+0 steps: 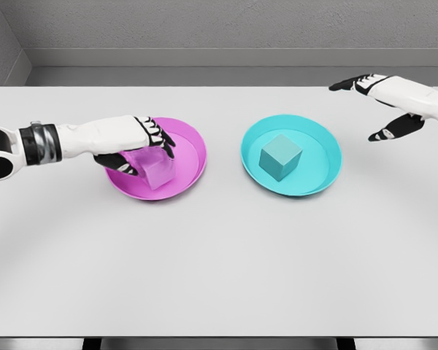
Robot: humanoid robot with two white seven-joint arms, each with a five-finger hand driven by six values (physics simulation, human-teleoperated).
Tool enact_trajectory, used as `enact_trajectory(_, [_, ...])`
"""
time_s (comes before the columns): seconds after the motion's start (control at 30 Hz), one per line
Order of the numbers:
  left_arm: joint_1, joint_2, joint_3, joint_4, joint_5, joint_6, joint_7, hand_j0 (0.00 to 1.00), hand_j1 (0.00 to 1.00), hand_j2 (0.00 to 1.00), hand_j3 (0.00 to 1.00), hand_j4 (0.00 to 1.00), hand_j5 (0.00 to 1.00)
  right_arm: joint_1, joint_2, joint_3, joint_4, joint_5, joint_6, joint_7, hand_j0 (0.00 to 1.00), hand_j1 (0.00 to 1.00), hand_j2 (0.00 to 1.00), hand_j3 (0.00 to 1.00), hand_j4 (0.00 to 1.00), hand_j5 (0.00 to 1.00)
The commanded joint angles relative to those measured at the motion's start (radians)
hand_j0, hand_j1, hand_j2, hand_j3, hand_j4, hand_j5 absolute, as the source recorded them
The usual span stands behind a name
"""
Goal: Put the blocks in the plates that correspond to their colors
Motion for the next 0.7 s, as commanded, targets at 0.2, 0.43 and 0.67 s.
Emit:
enact_trajectory(0.2, [-0.002, 0.127, 0.014, 0.005, 0.158, 0.002, 0.007, 1.0, 1.0, 1.0, 1.0, 1.0, 1.0, 0.0, -0.003, 0.0, -0.007, -0.006, 0.003, 0.0, 1.0, 1.0, 1.0, 1.0, 1.0, 1.0])
enact_trajectory(0.43, [0.064, 0.249, 0.013, 0.1, 0.271, 0.002, 0.007, 1.0, 1.0, 1.0, 1.0, 1.0, 1.0, 0.011, -0.006, 0.0, -0.009, -0.006, 0.003, 0.0, 1.0, 1.0, 1.0, 1.0, 1.0, 1.0])
enact_trajectory(0.67, [0.067, 0.246, 0.013, 0.098, 0.269, 0.002, 0.007, 1.0, 1.0, 1.0, 1.0, 1.0, 1.0, 0.011, -0.007, 0.0, -0.009, -0.006, 0.003, 0.0, 1.0, 1.0, 1.0, 1.0, 1.0, 1.0])
